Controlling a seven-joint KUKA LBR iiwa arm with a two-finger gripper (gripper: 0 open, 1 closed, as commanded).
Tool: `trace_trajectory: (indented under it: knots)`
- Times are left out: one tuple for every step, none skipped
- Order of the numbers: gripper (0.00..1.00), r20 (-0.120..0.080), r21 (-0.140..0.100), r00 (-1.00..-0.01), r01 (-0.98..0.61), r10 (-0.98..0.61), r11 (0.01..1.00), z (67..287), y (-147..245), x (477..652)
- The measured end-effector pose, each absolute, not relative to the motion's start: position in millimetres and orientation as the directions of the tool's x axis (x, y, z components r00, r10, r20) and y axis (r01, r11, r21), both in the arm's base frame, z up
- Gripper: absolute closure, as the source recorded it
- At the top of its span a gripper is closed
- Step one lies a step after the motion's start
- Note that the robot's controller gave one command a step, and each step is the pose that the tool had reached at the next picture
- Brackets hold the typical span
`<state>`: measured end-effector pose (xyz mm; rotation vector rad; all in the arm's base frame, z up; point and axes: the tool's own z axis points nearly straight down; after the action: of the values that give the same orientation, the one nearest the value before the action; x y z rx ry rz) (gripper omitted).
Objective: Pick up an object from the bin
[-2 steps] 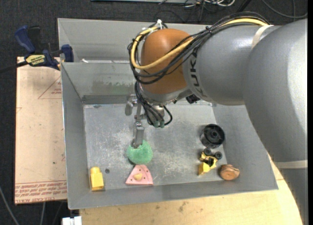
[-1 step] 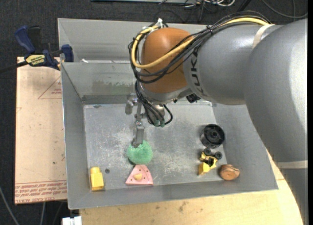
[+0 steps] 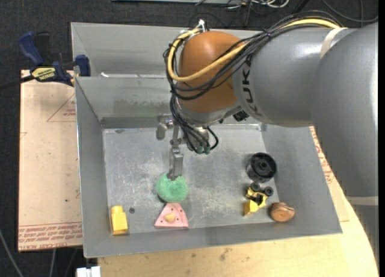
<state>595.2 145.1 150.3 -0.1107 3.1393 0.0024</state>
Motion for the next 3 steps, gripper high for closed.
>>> trace_trajectory:
  knots:
    - [0.0,-0.007,0.001,-0.965,-0.263,-0.263,0.965,101,127,548.3]
    - [1.0,-0.008,0.003,-0.971,-0.237,-0.237,0.971,73,127,571.2]
    - [0.0,-0.004,0.002,-0.972,-0.236,-0.236,0.972,71,125,570.0]
